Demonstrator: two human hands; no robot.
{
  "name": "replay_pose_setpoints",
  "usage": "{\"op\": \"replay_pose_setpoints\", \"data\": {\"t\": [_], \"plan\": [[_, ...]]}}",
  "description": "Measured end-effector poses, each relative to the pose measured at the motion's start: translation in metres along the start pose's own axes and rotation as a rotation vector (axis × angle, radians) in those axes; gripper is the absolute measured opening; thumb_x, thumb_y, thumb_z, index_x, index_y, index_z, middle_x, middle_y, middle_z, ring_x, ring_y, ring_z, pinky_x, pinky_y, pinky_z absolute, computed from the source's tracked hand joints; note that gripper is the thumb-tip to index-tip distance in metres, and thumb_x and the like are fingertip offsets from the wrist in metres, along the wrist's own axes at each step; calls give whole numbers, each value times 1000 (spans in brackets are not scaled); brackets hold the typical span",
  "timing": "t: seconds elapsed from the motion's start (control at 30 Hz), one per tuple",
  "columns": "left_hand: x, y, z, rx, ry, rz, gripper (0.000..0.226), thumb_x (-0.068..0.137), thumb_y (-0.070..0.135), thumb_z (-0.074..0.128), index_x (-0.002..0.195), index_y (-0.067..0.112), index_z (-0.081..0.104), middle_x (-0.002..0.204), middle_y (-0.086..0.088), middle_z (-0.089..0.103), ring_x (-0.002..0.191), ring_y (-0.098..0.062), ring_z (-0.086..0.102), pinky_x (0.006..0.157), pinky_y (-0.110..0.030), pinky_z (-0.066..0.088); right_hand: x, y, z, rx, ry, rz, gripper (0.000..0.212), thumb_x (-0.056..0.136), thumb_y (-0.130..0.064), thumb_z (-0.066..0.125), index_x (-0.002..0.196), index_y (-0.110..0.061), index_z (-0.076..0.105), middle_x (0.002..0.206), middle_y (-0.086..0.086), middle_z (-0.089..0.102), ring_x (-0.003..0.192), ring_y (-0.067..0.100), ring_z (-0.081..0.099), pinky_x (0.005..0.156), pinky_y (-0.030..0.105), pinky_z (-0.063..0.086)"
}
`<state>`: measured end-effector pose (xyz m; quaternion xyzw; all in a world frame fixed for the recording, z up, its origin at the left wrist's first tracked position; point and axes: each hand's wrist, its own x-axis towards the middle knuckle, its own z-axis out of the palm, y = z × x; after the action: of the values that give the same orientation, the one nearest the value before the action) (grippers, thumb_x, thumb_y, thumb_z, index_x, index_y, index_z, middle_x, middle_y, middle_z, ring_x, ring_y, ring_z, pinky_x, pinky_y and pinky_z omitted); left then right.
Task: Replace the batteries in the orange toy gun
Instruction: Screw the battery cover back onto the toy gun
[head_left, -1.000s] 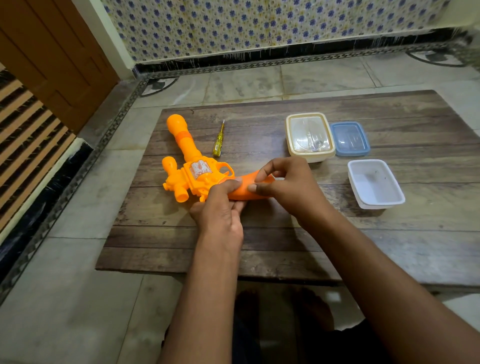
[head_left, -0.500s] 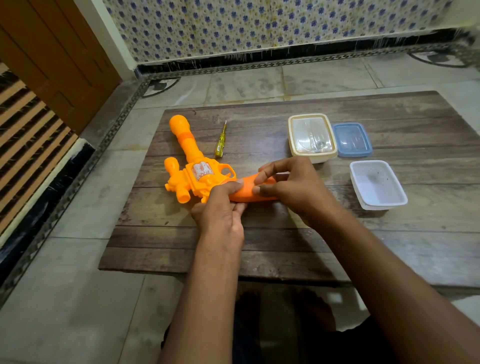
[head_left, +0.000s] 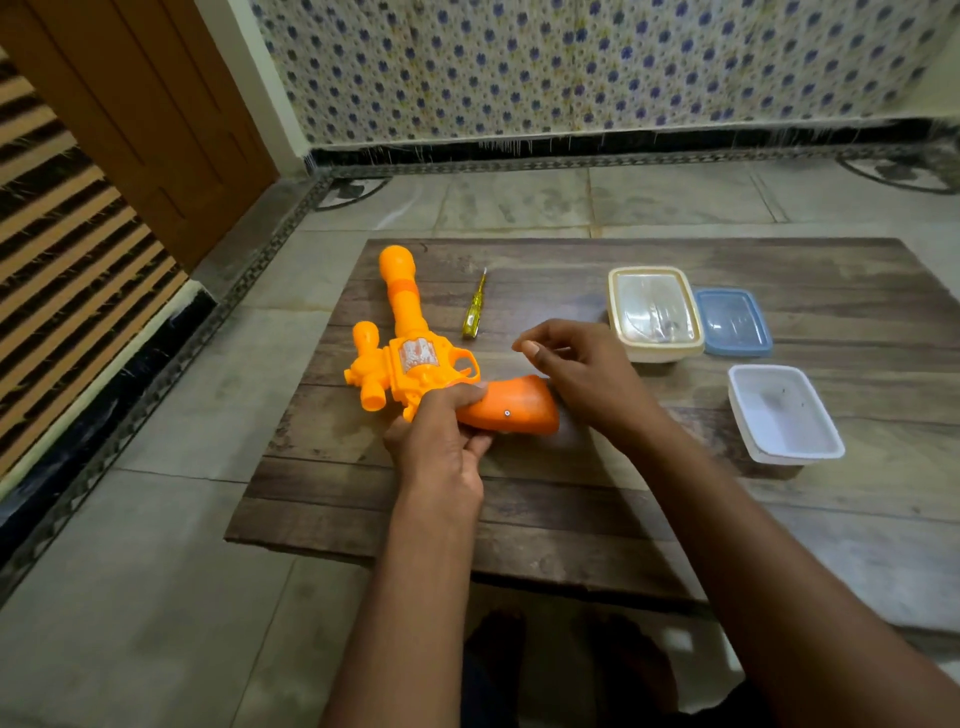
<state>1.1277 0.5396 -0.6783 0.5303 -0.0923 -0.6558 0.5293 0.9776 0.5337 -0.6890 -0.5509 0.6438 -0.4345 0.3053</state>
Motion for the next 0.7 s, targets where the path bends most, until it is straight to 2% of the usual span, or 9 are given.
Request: {"op": "replay_pose_setpoints", "data": {"t": [0.07, 0.13, 0.17, 0.23, 0.3, 0.37, 0.43, 0.57, 0.7], "plan": [[1, 1, -1, -7, 6, -13, 45, 77, -11, 71, 116, 12, 65, 115, -12, 73, 96, -27, 71, 66, -39, 54, 19, -7, 6, -116, -87, -31, 20, 102, -20, 59, 111, -19, 77, 101, 2, 75, 98, 20, 69, 89, 38, 56], [1, 2, -1, 2, 10, -24, 38, 77, -11, 71, 104, 15, 65, 107, -10, 73, 93, -27, 70, 67, -38, 54, 39, -17, 11, -268, -184, -80, 29, 104, -12, 54, 123, -20, 73, 104, 5, 73, 99, 24, 67, 81, 29, 46], [2, 3, -1, 5, 16, -20, 37, 77, -11, 71, 101, 16, 64, 105, -9, 73, 94, -27, 70, 67, -38, 54, 52, -20, 15, -359, -228, -106, 35, 103, -7, 51, 129, -19, 70, 110, 13, 73, 105, 28, 66, 77, 28, 40], [6, 4, -3, 2, 28, -13, 38, 76, -10, 71, 101, 17, 64, 109, -9, 73, 96, -27, 69, 66, -38, 54, 75, -22, 24, -548, -322, -142, 47, 101, 0, 47, 141, -20, 61, 122, 23, 67, 118, 34, 58, 76, 25, 32], [7, 6, -3, -9, 39, -13, 43, 75, -10, 72, 109, 16, 64, 116, -11, 72, 101, -28, 68, 66, -38, 53, 94, -19, 32, -684, -402, -152, 58, 96, 2, 49, 146, -25, 56, 131, 22, 58, 127, 34, 51, 84, 26, 35], [10, 9, -3, -24, 40, -12, 51, 75, -10, 71, 118, 14, 63, 120, -12, 71, 105, -30, 68, 65, -38, 53, 105, -18, 35, -768, -453, -151, 57, 92, -1, 54, 142, -29, 60, 136, 19, 50, 127, 35, 51, 91, 31, 42], [11, 11, -2, -37, 38, -10, 52, 75, -10, 72, 120, 14, 61, 120, -12, 70, 106, -30, 67, 64, -39, 53, 108, -21, 35, -788, -459, -165, 45, 92, -3, 62, 132, -24, 68, 136, 16, 47, 125, 34, 51, 91, 33, 44], [13, 11, -2, -39, 36, -15, 54, 75, -10, 72, 123, 13, 63, 121, -13, 72, 108, -31, 68, 64, -39, 55, 104, -21, 33, -756, -352, -217, 23, 99, -11, 58, 114, -4, 74, 120, 21, 60, 120, 32, 53, 89, 32, 43], [13, 11, -3, -37, 27, -7, 54, 76, -9, 72, 124, 13, 61, 120, -13, 70, 103, -29, 68, 58, -37, 55, 87, -16, 30, -775, -285, -217, 17, 97, -16, 63, 107, -6, 73, 112, 20, 61, 108, 34, 57, 80, 34, 42]]}}
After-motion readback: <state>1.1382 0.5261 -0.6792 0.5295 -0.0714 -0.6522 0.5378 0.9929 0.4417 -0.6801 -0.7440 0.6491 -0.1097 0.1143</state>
